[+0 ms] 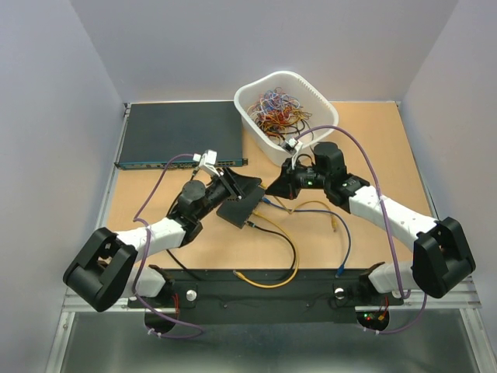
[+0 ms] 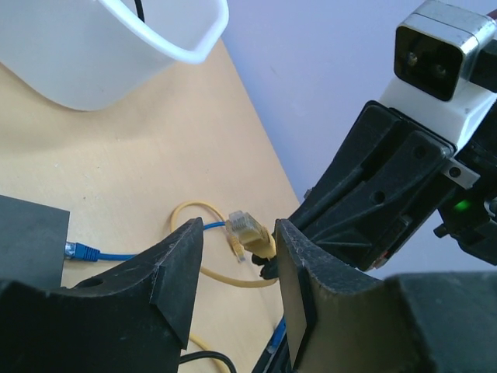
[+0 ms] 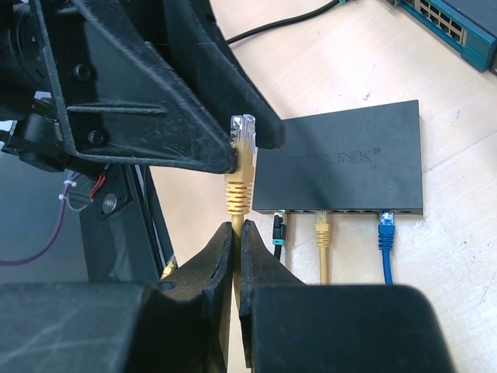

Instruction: Insert the plug into the switch port

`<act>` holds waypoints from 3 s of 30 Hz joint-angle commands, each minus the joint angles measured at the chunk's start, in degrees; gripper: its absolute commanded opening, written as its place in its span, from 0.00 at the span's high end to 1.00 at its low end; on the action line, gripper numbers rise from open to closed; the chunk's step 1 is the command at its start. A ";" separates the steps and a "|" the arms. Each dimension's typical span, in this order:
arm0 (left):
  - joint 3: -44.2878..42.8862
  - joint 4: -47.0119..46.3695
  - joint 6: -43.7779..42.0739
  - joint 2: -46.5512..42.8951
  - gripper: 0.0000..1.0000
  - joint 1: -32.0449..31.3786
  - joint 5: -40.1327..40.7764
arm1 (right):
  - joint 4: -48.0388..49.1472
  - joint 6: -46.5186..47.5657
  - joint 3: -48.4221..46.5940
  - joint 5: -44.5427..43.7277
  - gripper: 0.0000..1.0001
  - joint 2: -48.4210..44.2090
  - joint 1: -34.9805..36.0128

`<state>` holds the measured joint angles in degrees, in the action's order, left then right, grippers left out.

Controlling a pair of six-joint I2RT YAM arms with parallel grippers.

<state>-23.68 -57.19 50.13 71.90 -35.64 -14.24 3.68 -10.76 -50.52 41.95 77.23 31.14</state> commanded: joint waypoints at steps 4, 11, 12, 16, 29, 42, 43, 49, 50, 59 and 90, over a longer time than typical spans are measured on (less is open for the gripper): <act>-4.00 -5.92 1.20 1.23 0.48 -0.49 1.14 | 2.91 0.13 0.25 -0.03 0.99 -1.65 0.68; -4.88 -5.92 1.55 2.19 0.65 -0.84 0.97 | 2.91 0.22 0.34 -0.82 1.00 -1.47 0.59; -4.88 -5.92 1.55 2.19 0.68 -0.92 1.06 | 2.91 0.30 0.34 -1.00 0.99 -1.47 0.59; -4.71 -5.92 1.38 2.63 0.72 -1.19 1.06 | 3.00 0.39 0.42 -0.91 0.99 -1.38 0.68; -4.01 -9.25 -4.24 2.37 1.00 -1.45 -2.72 | 3.17 0.48 0.86 3.83 0.65 -4.71 0.86; 1.71 -43.86 -3.20 4.30 1.00 2.50 -22.49 | 6.69 -2.86 0.43 13.94 0.47 -10.53 -0.28; 1.80 -47.28 -2.67 4.65 1.00 2.42 -24.06 | 6.95 -3.29 0.34 14.29 0.49 -9.83 -0.37; 2.32 -53.38 1.11 6.68 1.00 2.42 -24.87 | 9.15 -5.32 0.25 16.40 0.57 -7.27 -0.37; 2.67 -53.55 1.11 6.33 1.00 2.42 -24.78 | 9.32 -5.32 0.25 16.40 0.57 -6.75 -0.37; 2.68 -49.52 -0.56 0.18 1.00 2.42 -24.08 | 10.55 -6.02 2.18 16.75 0.61 -4.72 -0.37; 1.01 -46.52 -2.32 -1.76 1.00 0.66 -21.09 | 18.29 -11.47 3.50 23.35 0.72 -2.35 -0.37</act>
<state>-21.10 -74.11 48.38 69.91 -34.41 -35.86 18.41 -21.91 -47.03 63.00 75.13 30.98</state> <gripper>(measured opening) 0.265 0.283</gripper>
